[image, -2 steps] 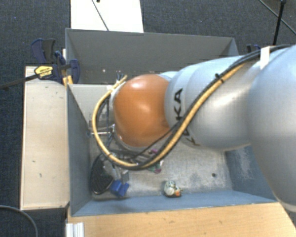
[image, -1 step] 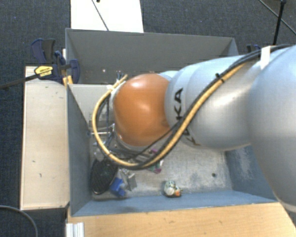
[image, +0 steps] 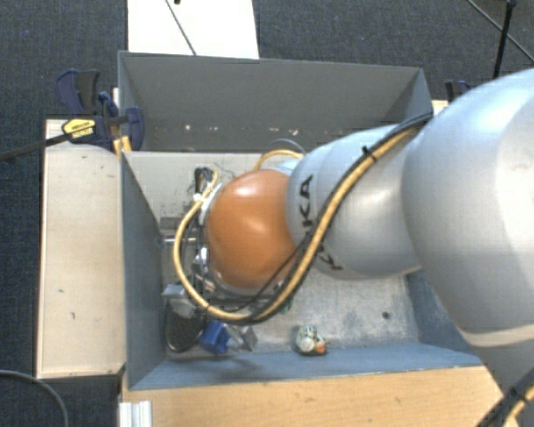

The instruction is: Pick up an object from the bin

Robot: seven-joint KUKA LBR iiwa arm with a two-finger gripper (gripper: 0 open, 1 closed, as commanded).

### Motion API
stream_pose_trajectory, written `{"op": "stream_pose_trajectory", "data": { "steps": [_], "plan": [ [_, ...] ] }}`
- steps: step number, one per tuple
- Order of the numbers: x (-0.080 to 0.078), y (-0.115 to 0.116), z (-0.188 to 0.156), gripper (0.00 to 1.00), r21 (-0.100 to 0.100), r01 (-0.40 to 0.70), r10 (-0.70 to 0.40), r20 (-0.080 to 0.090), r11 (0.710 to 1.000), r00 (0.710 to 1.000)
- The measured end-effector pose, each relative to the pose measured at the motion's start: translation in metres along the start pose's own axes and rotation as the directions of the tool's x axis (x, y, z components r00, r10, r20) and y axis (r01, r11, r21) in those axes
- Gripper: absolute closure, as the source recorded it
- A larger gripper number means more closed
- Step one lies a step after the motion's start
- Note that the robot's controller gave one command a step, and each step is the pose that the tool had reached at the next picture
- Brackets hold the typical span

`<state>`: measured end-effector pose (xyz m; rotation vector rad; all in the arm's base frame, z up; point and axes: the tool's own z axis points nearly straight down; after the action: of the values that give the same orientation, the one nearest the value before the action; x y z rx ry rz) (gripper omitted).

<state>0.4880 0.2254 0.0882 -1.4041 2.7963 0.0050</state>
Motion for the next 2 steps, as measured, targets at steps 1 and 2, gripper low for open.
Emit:
{"op": "stream_pose_trajectory", "data": {
  "steps": [1,2],
  "plan": [
    [0.0001,-0.001,-0.0036,1.0,0.0,-0.005,0.005,-0.005,1.0,1.0],
    [0.0049,-0.0011,0.0024,0.0,-0.002,-0.008,0.008,-0.016,1.0,1.0]
  ]
}}
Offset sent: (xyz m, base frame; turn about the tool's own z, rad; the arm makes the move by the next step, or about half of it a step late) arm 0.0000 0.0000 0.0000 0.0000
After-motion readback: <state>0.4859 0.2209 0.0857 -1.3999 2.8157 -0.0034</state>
